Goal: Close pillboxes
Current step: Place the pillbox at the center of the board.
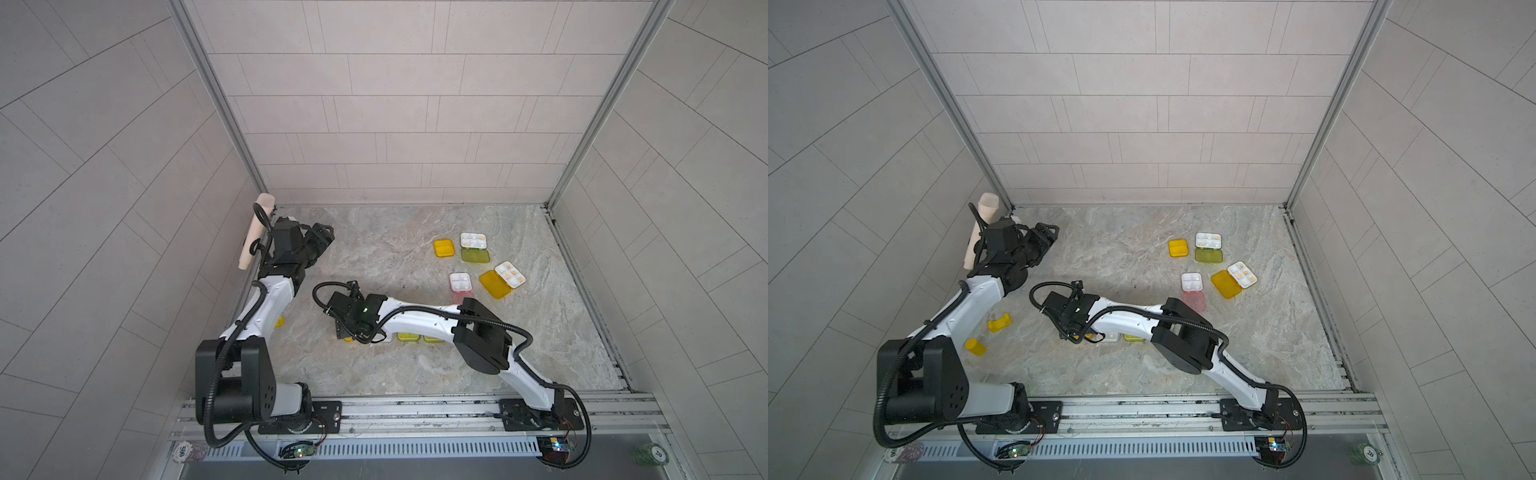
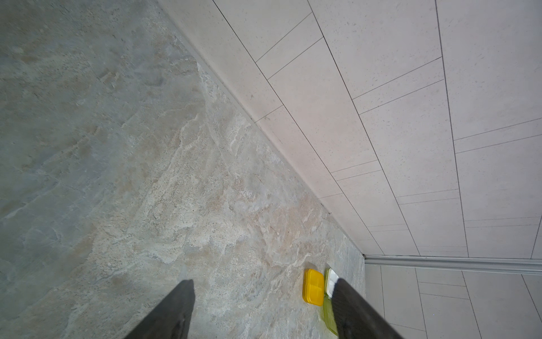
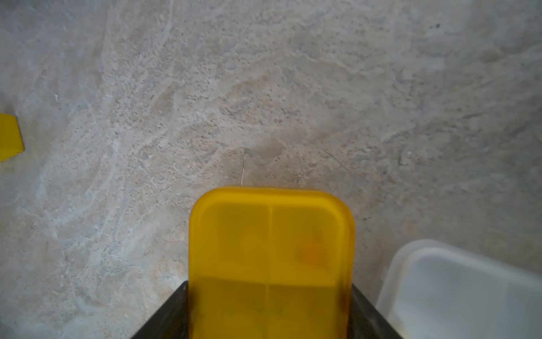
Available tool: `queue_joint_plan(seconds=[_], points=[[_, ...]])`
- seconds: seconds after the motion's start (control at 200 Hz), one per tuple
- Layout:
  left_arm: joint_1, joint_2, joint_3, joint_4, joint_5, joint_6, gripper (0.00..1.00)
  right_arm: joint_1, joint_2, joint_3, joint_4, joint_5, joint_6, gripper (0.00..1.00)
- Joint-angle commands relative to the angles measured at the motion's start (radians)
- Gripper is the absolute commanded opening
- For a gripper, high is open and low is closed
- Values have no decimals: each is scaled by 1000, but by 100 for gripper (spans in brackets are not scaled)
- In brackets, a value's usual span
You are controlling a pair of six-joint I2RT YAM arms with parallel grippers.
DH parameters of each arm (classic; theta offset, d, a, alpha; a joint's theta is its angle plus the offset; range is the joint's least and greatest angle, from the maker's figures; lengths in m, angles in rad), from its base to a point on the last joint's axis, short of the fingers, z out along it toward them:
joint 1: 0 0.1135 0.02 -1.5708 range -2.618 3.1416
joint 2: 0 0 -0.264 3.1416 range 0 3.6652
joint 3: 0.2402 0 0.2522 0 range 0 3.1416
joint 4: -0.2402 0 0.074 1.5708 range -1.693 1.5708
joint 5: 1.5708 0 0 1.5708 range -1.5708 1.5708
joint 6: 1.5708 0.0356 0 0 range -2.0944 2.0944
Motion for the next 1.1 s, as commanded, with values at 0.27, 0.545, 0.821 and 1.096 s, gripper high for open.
queue_joint_plan(seconds=[0.27, 0.545, 0.821, 1.096], points=[[7, 4, -8, 17, 7, -11, 78, 10, 9, 30, -18, 11, 37, 82], [8, 9, -7, 24, 20, -11, 78, 10, -80, -27, 31, -18, 20, 85], [8, 16, -6, 35, 37, -20, 78, 0, -244, -157, 40, 36, -38, 85], [-2, 59, -12, 82, 104, -80, 78, -168, -443, -406, 44, 50, -167, 84]])
